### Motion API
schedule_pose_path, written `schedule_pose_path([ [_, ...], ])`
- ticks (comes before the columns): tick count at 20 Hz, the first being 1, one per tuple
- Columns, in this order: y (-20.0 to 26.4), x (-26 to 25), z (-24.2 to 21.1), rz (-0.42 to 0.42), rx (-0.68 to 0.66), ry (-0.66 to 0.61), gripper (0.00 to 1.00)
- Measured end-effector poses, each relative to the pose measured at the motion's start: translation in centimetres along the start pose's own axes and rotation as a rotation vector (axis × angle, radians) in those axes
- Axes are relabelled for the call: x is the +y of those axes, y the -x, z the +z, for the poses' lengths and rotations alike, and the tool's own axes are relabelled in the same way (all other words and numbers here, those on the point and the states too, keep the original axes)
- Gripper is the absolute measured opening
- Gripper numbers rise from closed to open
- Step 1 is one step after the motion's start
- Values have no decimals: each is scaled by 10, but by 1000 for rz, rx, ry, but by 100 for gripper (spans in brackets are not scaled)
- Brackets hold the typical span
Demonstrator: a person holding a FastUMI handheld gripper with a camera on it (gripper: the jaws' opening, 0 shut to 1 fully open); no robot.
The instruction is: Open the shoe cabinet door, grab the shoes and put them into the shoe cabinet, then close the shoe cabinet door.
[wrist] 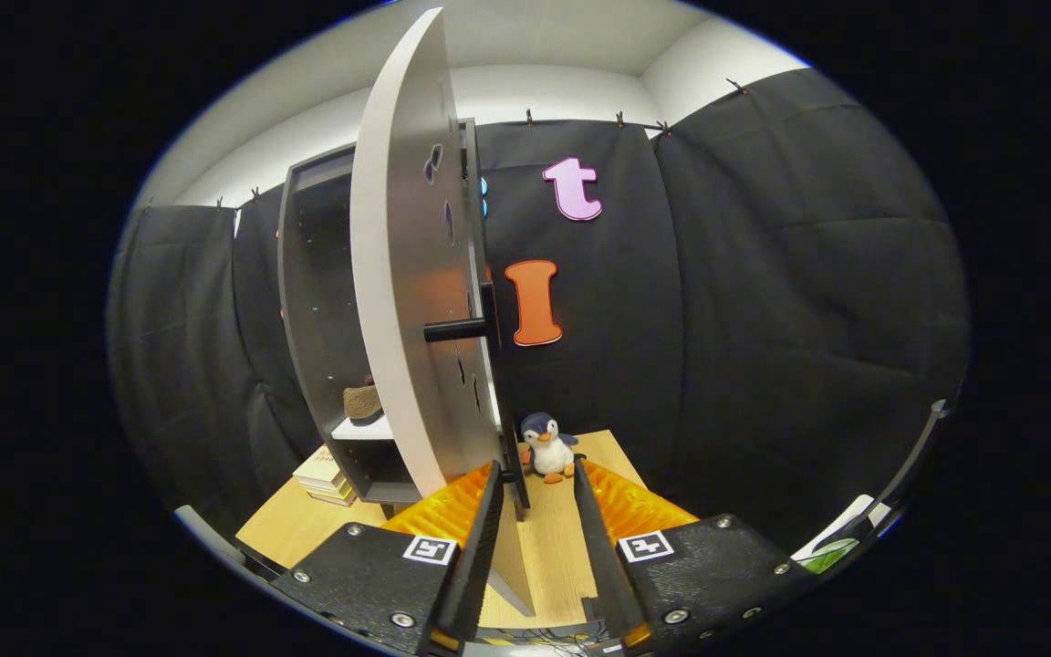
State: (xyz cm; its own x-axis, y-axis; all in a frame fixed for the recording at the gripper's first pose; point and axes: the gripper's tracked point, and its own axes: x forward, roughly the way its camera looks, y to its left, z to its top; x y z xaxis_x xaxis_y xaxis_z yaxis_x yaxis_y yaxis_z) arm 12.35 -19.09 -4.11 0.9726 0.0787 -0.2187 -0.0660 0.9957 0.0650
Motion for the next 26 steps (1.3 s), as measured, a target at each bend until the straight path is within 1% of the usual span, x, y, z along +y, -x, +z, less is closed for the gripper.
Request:
schedule_pose_path([
  [4,-2,4,1,16,-8,-20,51],
  [8,0,10,0,37,-10,-7,51],
  [13,-5,51,-7,107,-7,8,51],
  [22,-6,96,-9,253,-15,30,51],
  [26,-7,105,-10,319,-23,39,51],
])
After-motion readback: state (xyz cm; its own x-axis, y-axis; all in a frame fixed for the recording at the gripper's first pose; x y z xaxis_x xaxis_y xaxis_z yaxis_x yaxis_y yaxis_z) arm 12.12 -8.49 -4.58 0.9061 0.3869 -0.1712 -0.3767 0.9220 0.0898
